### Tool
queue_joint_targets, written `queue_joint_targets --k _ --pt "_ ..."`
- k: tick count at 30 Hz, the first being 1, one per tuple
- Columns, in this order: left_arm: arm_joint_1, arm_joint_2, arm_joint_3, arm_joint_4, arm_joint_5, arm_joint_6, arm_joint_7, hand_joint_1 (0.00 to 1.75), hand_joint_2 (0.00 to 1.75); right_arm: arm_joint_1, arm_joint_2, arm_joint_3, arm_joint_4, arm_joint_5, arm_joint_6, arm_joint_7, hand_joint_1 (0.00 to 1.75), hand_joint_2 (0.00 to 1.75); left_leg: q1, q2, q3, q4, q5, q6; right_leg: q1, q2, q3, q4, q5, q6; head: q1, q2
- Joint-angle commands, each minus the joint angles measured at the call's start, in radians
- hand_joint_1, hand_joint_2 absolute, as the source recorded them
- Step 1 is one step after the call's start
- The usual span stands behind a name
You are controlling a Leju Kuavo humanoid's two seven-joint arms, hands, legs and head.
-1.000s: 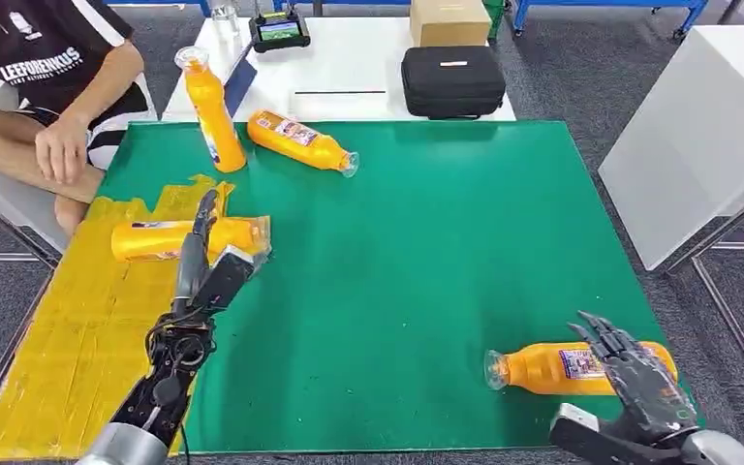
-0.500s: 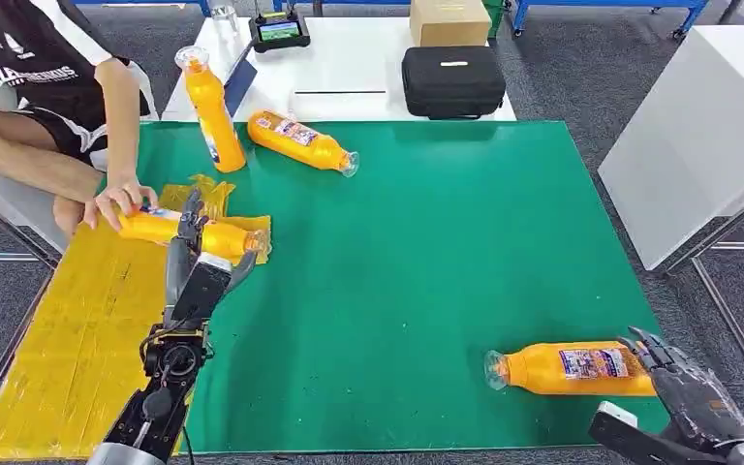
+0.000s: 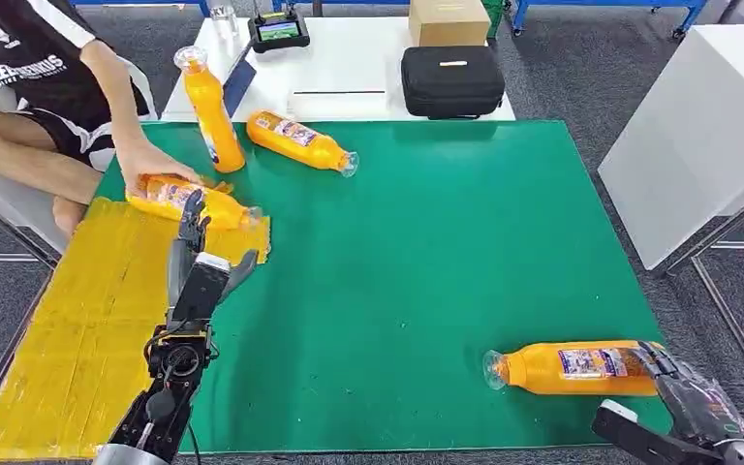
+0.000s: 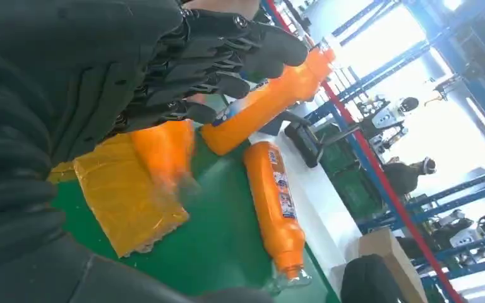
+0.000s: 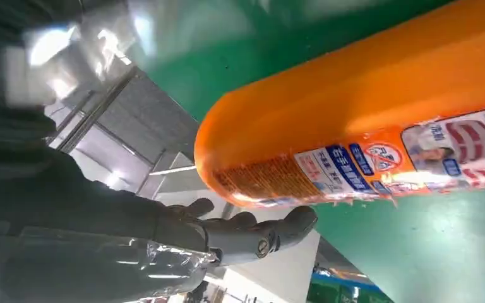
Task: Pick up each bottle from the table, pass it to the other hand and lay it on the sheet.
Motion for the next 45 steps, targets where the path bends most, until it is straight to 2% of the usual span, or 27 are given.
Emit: queue_joint_targets --k 1,10,17,19,24,25,26,27,30,36,38,39,41,42,43,44,45 --pt "-0.014 -0.001 -0.003 0.043 0.027 0.009 0.0 0.0 1.75 -0.133 0.007 0.146 0.223 0.018 -0.09 0.033 0.0 1.75 0.003 0.003 0.004 -0.001 -0.001 -0.004 0.002 0.002 0.005 -0.003 0.0 -0.001 0.0 0.0" --pt "-0.004 -0.008 0.005 0.051 0.023 0.01 0.021 0.0 1.75 -0.139 0.006 0.171 0.233 0.029 -0.137 0.057 0.0 1.75 0.002 0.001 0.004 -0.001 -0.001 -0.004 0.002 0.0 0.005 -0.002 -0.001 -0.001 0.0 0.0" --pt "0.007 -0.01 0.013 0.079 0.034 0.036 0.005 0.0 1.75 -0.224 -0.017 0.248 0.366 0.058 -0.198 0.089 0.0 1.75 0.002 0.003 0.004 -0.001 -0.001 -0.003 0.002 0.002 0.004 -0.002 0.0 0.0 0.0 0.0" --pt "0.007 -0.008 0.017 0.078 0.038 0.036 0.002 0.0 1.75 -0.24 -0.025 0.273 0.4 0.057 -0.191 0.095 0.0 1.75 0.002 0.003 0.004 -0.001 -0.001 -0.004 0.002 0.002 0.005 -0.003 0.0 -0.001 0.0 0.0" --pt "-0.009 -0.012 0.015 0.092 0.037 0.039 0.004 0.0 1.75 -0.258 -0.056 0.33 0.479 0.04 -0.079 0.149 0.02 1.75 0.002 0.001 0.004 -0.001 -0.001 -0.003 0.002 0.0 0.005 -0.002 0.0 0.0 0.0 0.0" --pt "-0.012 -0.012 0.014 0.095 0.036 0.039 0.005 0.0 1.75 -0.261 -0.059 0.335 0.493 0.038 -0.065 0.154 0.91 1.75 0.003 0.002 0.005 -0.001 -0.001 -0.004 0.003 0.0 0.006 -0.003 0.0 -0.001 0.0 0.0" --pt "-0.019 -0.014 0.014 0.105 0.035 0.045 0.007 0.0 1.75 -0.272 -0.064 0.35 0.524 0.031 -0.044 0.163 1.61 1.75 0.002 0.001 0.005 -0.001 0.0 -0.003 0.002 0.0 0.006 -0.003 0.0 0.0 0.0 0.0" --pt "-0.023 -0.016 0.014 0.108 0.036 0.048 0.007 0.0 1.75 -0.286 -0.066 0.361 0.555 0.028 -0.032 0.167 1.71 1.75 0.002 0.002 0.005 0.0 0.0 -0.002 0.002 0.001 0.005 -0.002 0.0 0.0 0.0 0.0" --pt "-0.021 -0.017 0.011 0.099 0.037 0.051 0.005 0.0 1.75 -0.322 -0.074 0.388 0.63 0.012 -0.013 0.17 1.75 1.75 0.003 0.005 0.009 0.0 -0.001 -0.002 0.003 0.003 0.009 -0.003 0.001 0.0 0.001 0.0" --pt "-0.017 -0.015 0.01 0.075 0.042 0.05 0.006 0.0 1.75 -0.31 -0.08 0.398 0.611 -0.031 -0.02 0.179 1.75 1.75 0.003 0.003 0.015 0.0 0.0 -0.002 0.004 0.002 0.016 -0.006 0.001 0.001 0.001 0.0" --pt "-0.009 -0.015 0.013 0.062 0.039 0.051 0.009 0.0 1.75 -0.315 -0.063 0.391 0.59 -0.031 -0.089 0.177 1.75 1.75 0.004 0.002 0.015 0.0 0.0 -0.005 0.004 -0.001 0.017 -0.007 0.002 0.001 0.001 0.0" --pt "0.0 -0.014 0.015 0.054 0.038 0.05 0.01 0.0 1.75 -0.319 -0.047 0.381 0.573 -0.035 -0.14 0.165 1.75 1.75 0.003 0.004 0.018 0.0 0.0 -0.002 0.003 0.002 0.019 -0.006 0.002 0.001 0.0 0.0" --pt "0.027 -0.015 0.021 0.022 0.036 0.042 0.009 0.0 1.75 -0.323 0.009 0.34 0.513 -0.054 -0.246 0.134 1.75 1.75 0.003 0.004 0.018 0.0 0.0 -0.003 0.004 0.002 0.02 -0.007 0.002 0.001 0.001 0.0" --pt "0.037 -0.017 0.022 0.008 0.035 0.036 0.008 0.0 1.75 -0.322 0.03 0.324 0.481 -0.057 -0.265 0.148 1.75 1.75 0.002 0.006 0.018 0.0 0.0 -0.002 0.003 0.004 0.019 -0.006 0.002 0.001 0.001 0.0" --pt "0.063 -0.024 0.022 -0.022 0.031 0.023 0.01 0.0 1.75 -0.332 0.111 0.25 0.433 -0.069 -0.38 0.199 1.75 1.75 0.004 0.006 0.015 0.0 -0.001 -0.006 0.005 0.003 0.017 -0.007 0.002 0.0 0.001 0.0" --pt "0.071 -0.027 0.019 -0.029 0.028 0.022 0.011 0.0 1.75 -0.338 0.12 0.26 0.421 -0.056 -0.375 0.215 1.75 1.75 0.003 0.008 0.016 -0.001 -0.001 -0.003 0.003 0.006 0.018 -0.006 0.003 0.001 0.001 0.0" --pt "0.08 -0.028 0.011 -0.04 0.024 0.013 0.015 0.0 1.75 -0.334 0.149 0.238 0.392 -0.078 -0.4 0.214 1.75 1.75 0.003 0.012 0.015 -0.001 -0.002 -0.005 0.004 0.01 0.017 -0.006 0.004 0.0 0.0 0.0"
